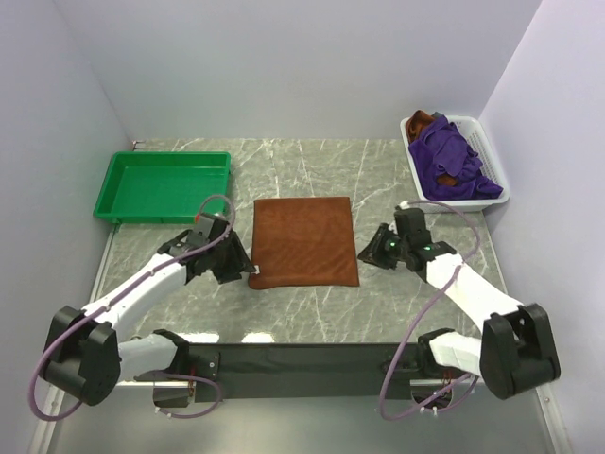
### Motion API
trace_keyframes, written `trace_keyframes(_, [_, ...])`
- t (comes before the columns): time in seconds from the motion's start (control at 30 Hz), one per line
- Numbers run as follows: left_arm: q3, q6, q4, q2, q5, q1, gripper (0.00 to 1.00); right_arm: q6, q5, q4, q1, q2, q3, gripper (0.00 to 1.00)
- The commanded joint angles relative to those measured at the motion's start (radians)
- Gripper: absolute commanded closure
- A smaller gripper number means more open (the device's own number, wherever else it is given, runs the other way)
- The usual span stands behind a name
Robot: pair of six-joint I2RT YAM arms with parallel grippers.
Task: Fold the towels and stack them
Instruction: Fold the towel
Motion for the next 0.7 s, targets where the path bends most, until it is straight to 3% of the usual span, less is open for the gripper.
trace_keyframes(0.0, [0.044,-0.026,0.058,0.055,-0.025,-0.057,0.49,0.018,-0.059,0.093,0.065,0.069,0.045,0.72])
trace_keyframes(0.13, [0.055,-0.028,0.140,0.172,-0.042,-0.110,0.54,0.063,-0.093,0.214,0.083,0.175,0.001,0.73])
trace_keyframes(0.47, [-0.046,-0.034,0.165,0.325,-0.120,-0.111,0.66,0.054,-0.013,0.234,-0.016,0.319,-0.093,0.77])
trace_keyframes(0.6, [-0.052,-0.032,0.134,0.295,-0.194,-0.109,0.64,0.013,0.037,0.202,-0.044,0.284,-0.099,0.78])
trace_keyframes(0.67, [-0.045,-0.020,0.114,0.279,-0.202,-0.112,0.58,-0.011,0.036,0.187,-0.041,0.238,-0.087,0.78])
